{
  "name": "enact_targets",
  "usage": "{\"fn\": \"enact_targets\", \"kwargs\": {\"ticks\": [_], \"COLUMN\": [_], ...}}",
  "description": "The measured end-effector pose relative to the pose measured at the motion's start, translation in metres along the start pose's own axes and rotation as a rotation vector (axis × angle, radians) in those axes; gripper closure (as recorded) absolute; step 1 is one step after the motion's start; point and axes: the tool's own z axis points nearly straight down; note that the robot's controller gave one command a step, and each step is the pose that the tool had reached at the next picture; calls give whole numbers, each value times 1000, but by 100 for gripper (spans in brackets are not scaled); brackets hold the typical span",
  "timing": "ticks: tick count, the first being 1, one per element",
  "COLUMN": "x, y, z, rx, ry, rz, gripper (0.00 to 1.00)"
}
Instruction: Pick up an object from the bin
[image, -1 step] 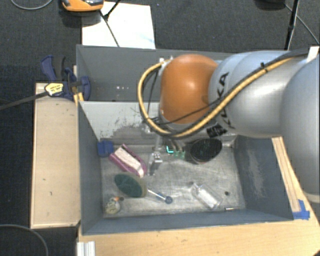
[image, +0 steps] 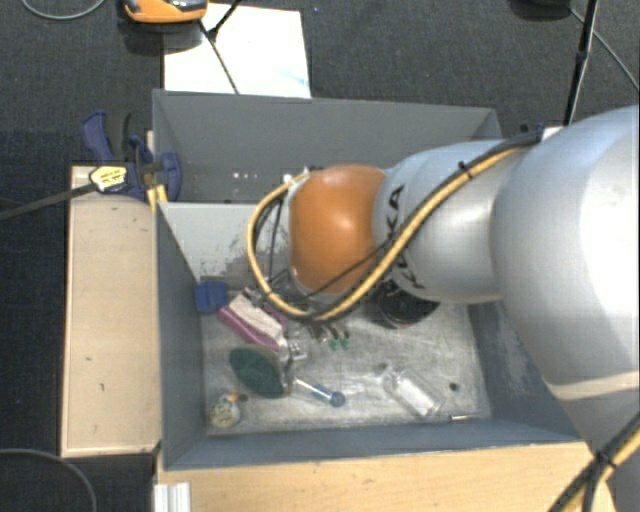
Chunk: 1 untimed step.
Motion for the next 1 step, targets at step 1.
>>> {"fn": "enact_targets", "kwargs": {"ticks": [1], "x": [0], "y": [2], "z": [5], "rx": [2], "ry": [4], "rz": [-10], "gripper": [0]}}
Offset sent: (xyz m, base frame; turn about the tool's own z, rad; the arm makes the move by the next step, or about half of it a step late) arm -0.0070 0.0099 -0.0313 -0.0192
